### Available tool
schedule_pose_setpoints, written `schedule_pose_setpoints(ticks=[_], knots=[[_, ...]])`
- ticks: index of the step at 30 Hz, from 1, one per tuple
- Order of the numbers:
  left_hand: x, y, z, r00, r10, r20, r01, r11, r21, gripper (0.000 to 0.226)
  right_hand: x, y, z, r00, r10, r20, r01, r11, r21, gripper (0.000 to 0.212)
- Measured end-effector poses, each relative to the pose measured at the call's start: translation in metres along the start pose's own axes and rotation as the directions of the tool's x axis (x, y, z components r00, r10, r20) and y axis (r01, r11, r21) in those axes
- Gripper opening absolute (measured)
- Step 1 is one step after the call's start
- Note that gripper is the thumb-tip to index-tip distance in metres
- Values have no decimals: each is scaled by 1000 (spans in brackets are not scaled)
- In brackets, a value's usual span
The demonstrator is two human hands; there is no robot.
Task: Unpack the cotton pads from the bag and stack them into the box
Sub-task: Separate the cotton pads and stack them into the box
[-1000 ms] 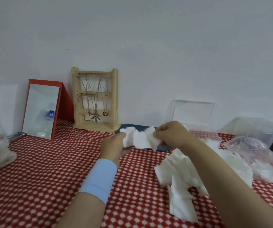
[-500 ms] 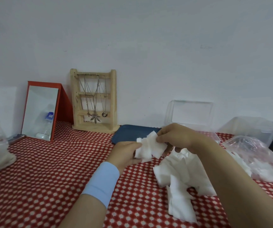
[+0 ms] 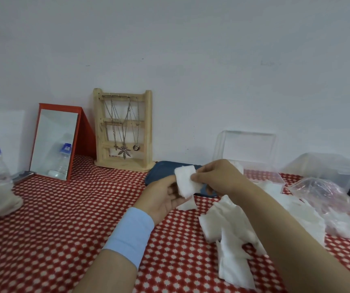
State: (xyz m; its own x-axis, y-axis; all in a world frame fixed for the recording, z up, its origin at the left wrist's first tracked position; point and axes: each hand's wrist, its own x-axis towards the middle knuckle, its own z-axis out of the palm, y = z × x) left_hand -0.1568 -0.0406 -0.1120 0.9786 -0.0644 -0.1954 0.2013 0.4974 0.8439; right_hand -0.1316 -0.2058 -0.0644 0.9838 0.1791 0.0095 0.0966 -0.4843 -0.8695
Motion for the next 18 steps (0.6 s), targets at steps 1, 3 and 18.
schedule_pose_setpoints(ticks=[1,3,18], knots=[[0,0,0,1000,-1,1,1,1000,-1,24,0,0,1,1000,3,-20,-3,1000,4,8],[0,0,-2,1000,0,1,0,1000,0,27,1,-1,4,999,0,-45,-1,1000,-18,9],[1,8,-11,999,38,-15,-34,973,227,23,-1,0,10,998,-6,58,3,999,53,14]])
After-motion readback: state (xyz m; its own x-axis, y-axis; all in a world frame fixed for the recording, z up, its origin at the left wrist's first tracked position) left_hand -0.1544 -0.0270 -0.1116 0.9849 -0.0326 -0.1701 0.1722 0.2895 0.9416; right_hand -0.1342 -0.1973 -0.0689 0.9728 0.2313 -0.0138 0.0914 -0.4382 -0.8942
